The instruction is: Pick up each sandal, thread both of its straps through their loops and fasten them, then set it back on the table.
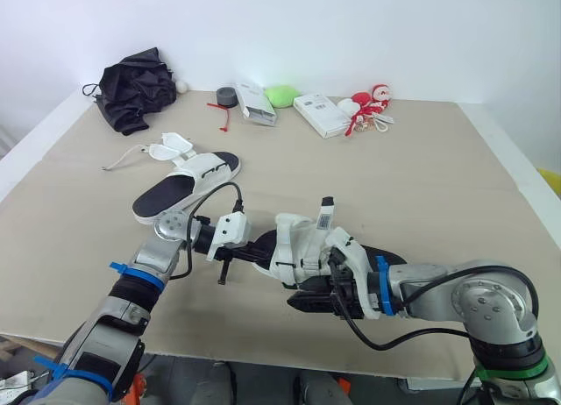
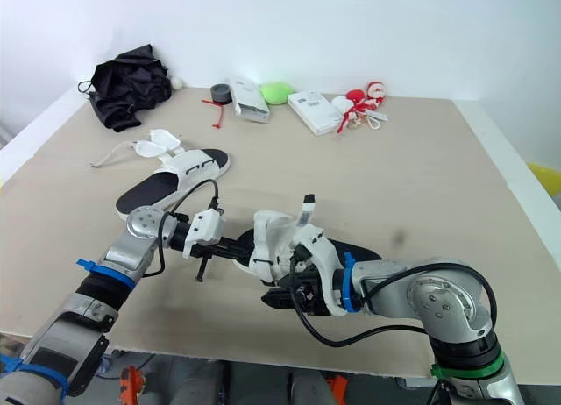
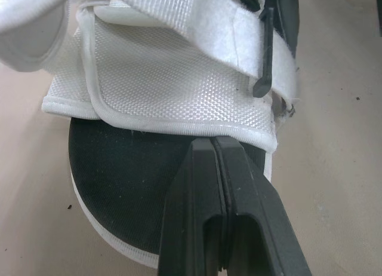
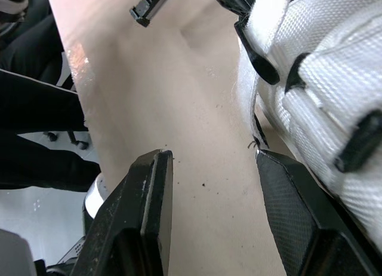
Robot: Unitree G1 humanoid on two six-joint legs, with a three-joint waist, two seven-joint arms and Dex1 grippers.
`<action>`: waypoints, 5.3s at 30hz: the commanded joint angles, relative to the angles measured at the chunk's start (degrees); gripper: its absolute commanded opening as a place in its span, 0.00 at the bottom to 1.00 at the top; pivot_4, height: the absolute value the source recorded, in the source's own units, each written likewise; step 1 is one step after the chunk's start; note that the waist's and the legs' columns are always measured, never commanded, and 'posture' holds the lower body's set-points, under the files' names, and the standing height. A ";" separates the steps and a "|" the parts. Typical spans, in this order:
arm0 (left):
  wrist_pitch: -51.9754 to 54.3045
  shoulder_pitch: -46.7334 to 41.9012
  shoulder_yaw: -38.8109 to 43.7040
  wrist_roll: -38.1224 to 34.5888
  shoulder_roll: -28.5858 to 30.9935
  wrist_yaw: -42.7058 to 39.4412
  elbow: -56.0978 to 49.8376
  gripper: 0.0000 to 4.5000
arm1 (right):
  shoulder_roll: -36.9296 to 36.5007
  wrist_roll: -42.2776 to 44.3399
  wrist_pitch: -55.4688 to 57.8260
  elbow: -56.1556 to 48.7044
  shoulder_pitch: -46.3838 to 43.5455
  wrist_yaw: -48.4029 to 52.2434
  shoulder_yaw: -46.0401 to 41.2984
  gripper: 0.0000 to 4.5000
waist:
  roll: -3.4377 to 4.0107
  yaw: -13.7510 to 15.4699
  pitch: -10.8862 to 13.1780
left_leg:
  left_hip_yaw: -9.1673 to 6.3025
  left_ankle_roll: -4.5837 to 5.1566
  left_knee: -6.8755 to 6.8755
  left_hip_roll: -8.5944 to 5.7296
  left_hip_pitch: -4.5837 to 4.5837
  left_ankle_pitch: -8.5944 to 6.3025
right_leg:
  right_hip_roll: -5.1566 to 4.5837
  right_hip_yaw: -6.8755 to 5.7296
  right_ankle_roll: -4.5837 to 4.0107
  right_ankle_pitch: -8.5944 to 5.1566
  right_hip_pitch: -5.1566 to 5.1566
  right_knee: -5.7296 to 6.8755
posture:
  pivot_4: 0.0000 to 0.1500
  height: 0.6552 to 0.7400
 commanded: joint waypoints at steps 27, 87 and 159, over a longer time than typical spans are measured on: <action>1.89 1.84 -3.99 4.27 1.60 -1.17 2.54 0.00 | 4.90 -4.51 -2.68 -3.09 1.41 -3.16 -5.41 0.55 | 0.00 -0.41 0.01 | 0.00 -0.10 -0.03 0.06 0.00 0.07 | 0.07 0.00 -0.01 0.05 -0.02 0.00 | 1.00 0.98; 0.54 0.95 -4.25 4.45 0.54 -0.43 4.41 0.00 | 13.92 -3.06 -3.96 38.02 -19.15 -18.60 -10.37 0.85 | -0.04 -0.91 0.05 | 0.00 0.02 -0.04 0.08 0.03 0.43 | 0.11 -0.01 -0.01 0.38 0.00 0.09 | 1.00 0.98; 0.34 1.41 -3.47 4.28 -0.01 0.16 4.49 0.00 | 2.04 -25.92 -13.75 51.39 -31.35 22.99 -2.65 0.73 | 0.42 -0.63 0.26 | 0.01 0.01 -0.11 -0.05 -0.10 0.40 | 0.01 -0.05 0.13 0.24 -0.11 0.08 | 1.00 0.98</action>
